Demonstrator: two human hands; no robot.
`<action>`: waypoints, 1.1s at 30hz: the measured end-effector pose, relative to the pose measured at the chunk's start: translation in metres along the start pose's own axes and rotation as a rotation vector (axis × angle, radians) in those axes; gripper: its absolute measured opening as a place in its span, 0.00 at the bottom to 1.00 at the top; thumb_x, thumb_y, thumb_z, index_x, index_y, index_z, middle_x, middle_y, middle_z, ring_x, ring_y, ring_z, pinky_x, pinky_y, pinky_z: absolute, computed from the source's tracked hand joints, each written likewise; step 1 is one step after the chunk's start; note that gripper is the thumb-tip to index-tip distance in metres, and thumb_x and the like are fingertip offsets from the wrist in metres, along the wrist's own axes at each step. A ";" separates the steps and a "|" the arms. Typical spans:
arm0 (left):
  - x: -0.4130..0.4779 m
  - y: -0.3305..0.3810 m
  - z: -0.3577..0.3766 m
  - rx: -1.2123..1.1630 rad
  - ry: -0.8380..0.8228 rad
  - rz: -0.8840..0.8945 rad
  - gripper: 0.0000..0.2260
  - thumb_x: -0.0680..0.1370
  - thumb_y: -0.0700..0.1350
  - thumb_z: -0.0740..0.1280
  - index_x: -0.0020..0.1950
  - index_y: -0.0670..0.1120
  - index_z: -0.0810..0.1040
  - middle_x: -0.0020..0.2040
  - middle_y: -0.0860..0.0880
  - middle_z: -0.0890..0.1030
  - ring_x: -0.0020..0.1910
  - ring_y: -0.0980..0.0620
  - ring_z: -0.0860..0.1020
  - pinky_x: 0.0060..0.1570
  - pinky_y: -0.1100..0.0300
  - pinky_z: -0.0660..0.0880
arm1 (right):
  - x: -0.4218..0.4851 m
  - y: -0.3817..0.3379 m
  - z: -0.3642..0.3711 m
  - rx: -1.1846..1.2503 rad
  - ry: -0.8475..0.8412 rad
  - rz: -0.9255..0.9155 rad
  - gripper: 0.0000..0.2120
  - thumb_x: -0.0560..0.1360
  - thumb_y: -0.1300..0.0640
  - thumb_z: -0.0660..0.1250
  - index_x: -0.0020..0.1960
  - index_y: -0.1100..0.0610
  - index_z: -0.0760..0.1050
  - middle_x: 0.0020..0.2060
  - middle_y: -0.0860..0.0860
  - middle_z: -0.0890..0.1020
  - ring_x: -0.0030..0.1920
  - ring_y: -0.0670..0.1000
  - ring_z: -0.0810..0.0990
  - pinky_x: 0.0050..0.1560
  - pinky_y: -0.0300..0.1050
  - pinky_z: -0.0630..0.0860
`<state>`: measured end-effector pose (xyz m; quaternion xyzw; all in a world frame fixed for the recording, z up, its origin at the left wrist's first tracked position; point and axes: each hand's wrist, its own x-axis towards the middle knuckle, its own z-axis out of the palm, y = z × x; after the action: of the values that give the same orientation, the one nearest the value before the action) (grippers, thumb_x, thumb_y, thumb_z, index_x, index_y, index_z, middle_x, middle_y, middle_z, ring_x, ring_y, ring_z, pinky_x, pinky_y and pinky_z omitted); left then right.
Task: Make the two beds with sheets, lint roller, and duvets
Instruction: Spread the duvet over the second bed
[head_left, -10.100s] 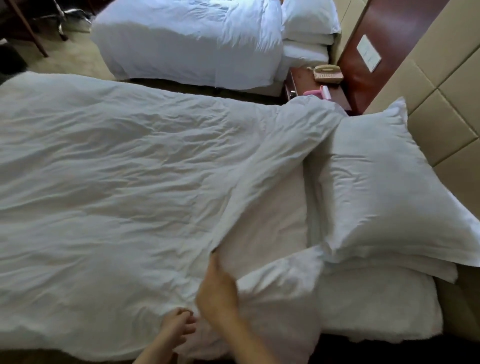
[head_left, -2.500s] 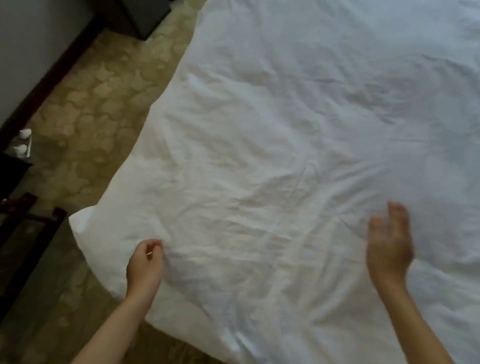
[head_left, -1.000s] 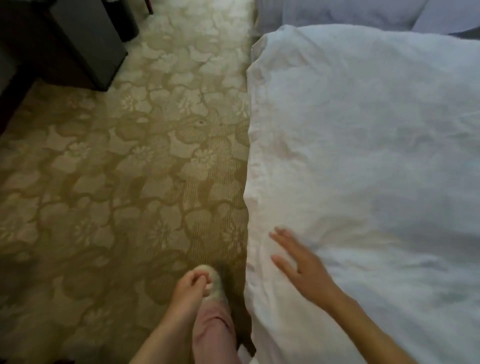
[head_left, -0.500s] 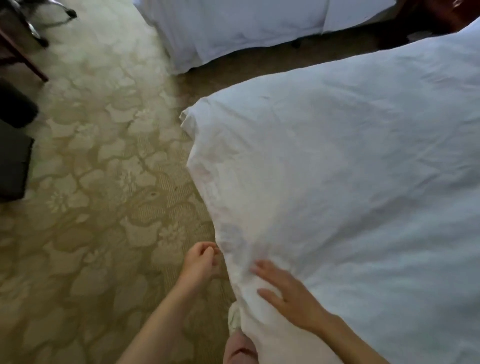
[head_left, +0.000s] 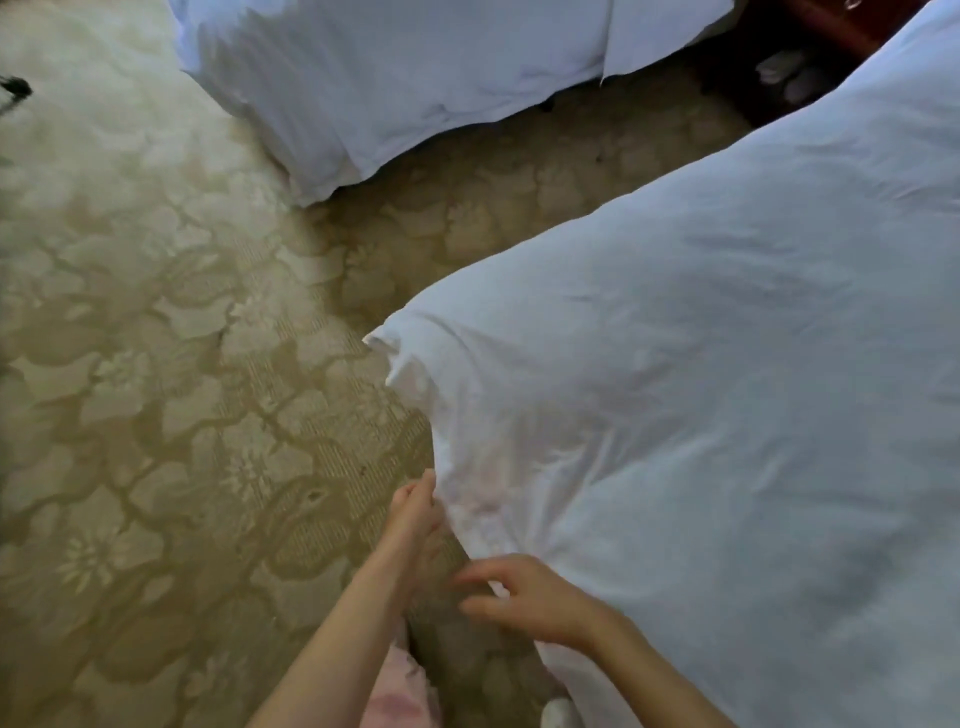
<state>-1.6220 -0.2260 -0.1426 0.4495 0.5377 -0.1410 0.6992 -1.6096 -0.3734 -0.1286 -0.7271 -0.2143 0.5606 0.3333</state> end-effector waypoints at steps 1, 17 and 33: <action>0.011 0.022 -0.002 -0.036 -0.081 -0.021 0.17 0.81 0.56 0.58 0.61 0.46 0.71 0.49 0.49 0.77 0.40 0.52 0.80 0.37 0.58 0.75 | 0.008 -0.007 -0.016 0.126 0.250 0.011 0.12 0.77 0.55 0.65 0.60 0.53 0.79 0.56 0.47 0.81 0.57 0.42 0.78 0.63 0.40 0.72; 0.146 0.094 -0.019 -0.206 0.152 -0.187 0.16 0.77 0.42 0.67 0.62 0.38 0.71 0.56 0.42 0.77 0.51 0.43 0.77 0.51 0.49 0.76 | 0.098 -0.080 -0.174 -0.002 1.247 0.137 0.17 0.79 0.59 0.62 0.68 0.57 0.70 0.69 0.51 0.70 0.70 0.51 0.66 0.66 0.41 0.63; 0.142 0.220 0.010 0.626 0.418 0.284 0.19 0.77 0.36 0.61 0.68 0.37 0.67 0.64 0.37 0.72 0.60 0.37 0.73 0.54 0.50 0.71 | 0.136 -0.062 -0.255 -0.116 1.178 0.167 0.21 0.80 0.51 0.58 0.73 0.50 0.64 0.75 0.46 0.60 0.76 0.47 0.52 0.75 0.52 0.49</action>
<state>-1.4118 -0.0708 -0.1622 0.7296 0.5320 -0.1055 0.4166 -1.3232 -0.2995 -0.1370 -0.9470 0.0341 0.0744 0.3105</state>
